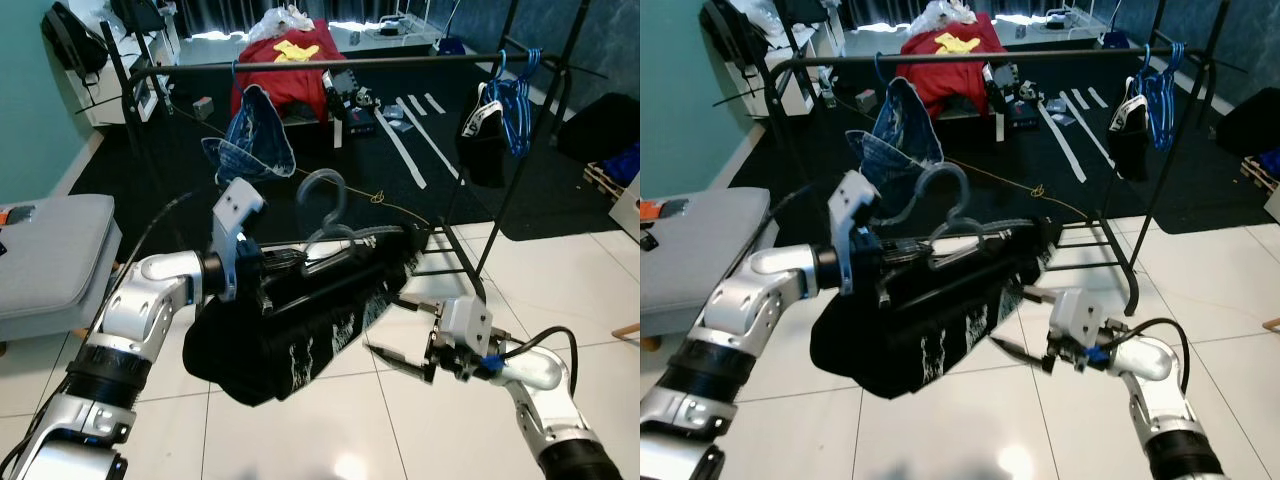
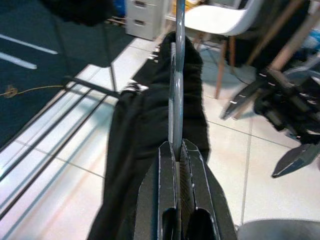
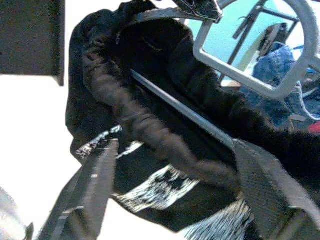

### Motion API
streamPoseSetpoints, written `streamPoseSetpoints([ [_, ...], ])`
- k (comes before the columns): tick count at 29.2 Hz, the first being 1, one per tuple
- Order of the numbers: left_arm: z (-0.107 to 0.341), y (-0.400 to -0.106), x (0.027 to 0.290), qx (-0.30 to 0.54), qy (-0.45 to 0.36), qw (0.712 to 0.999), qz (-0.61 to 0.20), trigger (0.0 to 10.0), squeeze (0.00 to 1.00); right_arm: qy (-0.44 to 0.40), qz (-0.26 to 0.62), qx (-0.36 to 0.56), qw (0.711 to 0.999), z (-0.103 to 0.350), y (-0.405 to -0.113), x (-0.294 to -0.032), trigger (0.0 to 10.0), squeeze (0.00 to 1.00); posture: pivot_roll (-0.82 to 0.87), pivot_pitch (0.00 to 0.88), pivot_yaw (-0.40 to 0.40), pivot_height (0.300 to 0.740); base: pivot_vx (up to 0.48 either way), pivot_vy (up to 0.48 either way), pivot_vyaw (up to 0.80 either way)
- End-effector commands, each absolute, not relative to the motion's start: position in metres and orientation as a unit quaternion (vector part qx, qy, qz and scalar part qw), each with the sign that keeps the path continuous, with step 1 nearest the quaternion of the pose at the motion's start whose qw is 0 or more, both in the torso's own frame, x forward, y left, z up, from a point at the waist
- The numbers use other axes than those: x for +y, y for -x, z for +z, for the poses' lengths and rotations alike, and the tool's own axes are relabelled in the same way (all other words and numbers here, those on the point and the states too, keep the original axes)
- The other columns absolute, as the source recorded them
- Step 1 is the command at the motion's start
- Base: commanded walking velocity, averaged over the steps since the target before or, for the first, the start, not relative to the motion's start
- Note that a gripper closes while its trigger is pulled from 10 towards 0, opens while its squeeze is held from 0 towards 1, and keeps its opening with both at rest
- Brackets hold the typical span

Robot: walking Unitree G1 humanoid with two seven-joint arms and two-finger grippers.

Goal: Hang hanger

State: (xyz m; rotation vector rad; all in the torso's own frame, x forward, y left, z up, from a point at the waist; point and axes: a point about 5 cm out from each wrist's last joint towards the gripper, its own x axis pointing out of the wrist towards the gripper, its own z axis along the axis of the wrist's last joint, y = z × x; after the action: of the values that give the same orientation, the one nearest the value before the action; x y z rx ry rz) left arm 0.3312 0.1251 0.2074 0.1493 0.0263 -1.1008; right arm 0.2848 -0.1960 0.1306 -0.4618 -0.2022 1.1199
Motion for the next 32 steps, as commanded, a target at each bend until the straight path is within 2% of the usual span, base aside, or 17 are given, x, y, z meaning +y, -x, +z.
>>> streamPoseSetpoints([
  [1,0.214,-0.329,0.128,-0.003,-0.083,0.844,-0.530,0.0,0.00,0.229,0.537,-0.095,0.806,0.129,-0.284,-0.192,10.0,1.00,0.04,0.070,0.068,0.740,0.000,0.000,0.00],
  [4,0.214,-0.327,0.126,-0.001,-0.088,0.837,-0.540,0.0,0.00,0.248,0.541,-0.090,0.799,0.129,-0.285,-0.193,10.0,1.00,0.04,0.066,0.067,0.740,0.000,0.000,0.00],
  [5,0.213,-0.324,0.122,0.001,-0.097,0.827,-0.553,0.0,0.00,0.272,0.555,-0.079,0.782,0.128,-0.285,-0.191,10.0,0.00,0.04,0.062,0.067,0.740,0.000,0.000,0.00],
  [6,0.213,-0.324,0.122,0.001,-0.097,0.827,-0.553,0.0,0.00,0.272,0.555,-0.079,0.782,0.128,-0.285,-0.191,10.0,0.00,0.04,0.062,0.067,0.740,0.000,0.000,0.00],
  [7,0.213,-0.322,0.119,0.002,-0.104,0.819,-0.564,0.0,0.00,0.290,0.577,-0.065,0.761,0.127,-0.284,-0.189,10.0,0.00,0.04,0.060,0.068,0.740,0.000,0.000,0.00],
  [8,0.213,-0.322,0.119,0.002,-0.104,0.819,-0.564,0.0,0.00,0.290,0.577,-0.065,0.761,0.127,-0.284,-0.189,10.0,0.00,0.04,0.060,0.068,0.740,0.000,0.000,0.00],
  [10,0.211,-0.320,0.115,0.007,-0.116,0.806,-0.580,0.0,0.00,0.317,0.604,-0.036,0.730,0.127,-0.284,-0.189,10.0,0.00,0.04,0.056,0.067,0.740,0.000,0.000,0.00],
  [12,0.211,-0.320,0.115,0.007,-0.116,0.806,-0.580,0.0,0.00,0.317,0.604,-0.036,0.730,0.127,-0.284,-0.189,10.0,0.00,0.04,0.056,0.067,0.740,0.000,0.000,0.00],
  [19,0.209,-0.310,0.109,0.027,-0.127,0.774,-0.619,0.0,0.00,0.348,0.621,0.025,0.702,0.126,-0.288,-0.201,10.0,0.00,0.03,0.050,0.069,0.740,0.000,0.000,0.00],
  [23,0.210,-0.308,0.108,0.031,-0.131,0.768,-0.627,0.0,0.00,0.363,0.620,0.038,0.694,0.129,-0.291,-0.204,10.0,0.00,0.03,0.052,0.066,0.740,0.000,0.000,0.00],
  [32,0.209,-0.303,0.103,0.037,-0.135,0.758,-0.637,0.0,0.00,0.386,0.607,0.049,0.693,0.128,-0.297,-0.206,10.0,0.00,0.03,0.055,0.065,0.740,0.000,0.000,0.00],
])
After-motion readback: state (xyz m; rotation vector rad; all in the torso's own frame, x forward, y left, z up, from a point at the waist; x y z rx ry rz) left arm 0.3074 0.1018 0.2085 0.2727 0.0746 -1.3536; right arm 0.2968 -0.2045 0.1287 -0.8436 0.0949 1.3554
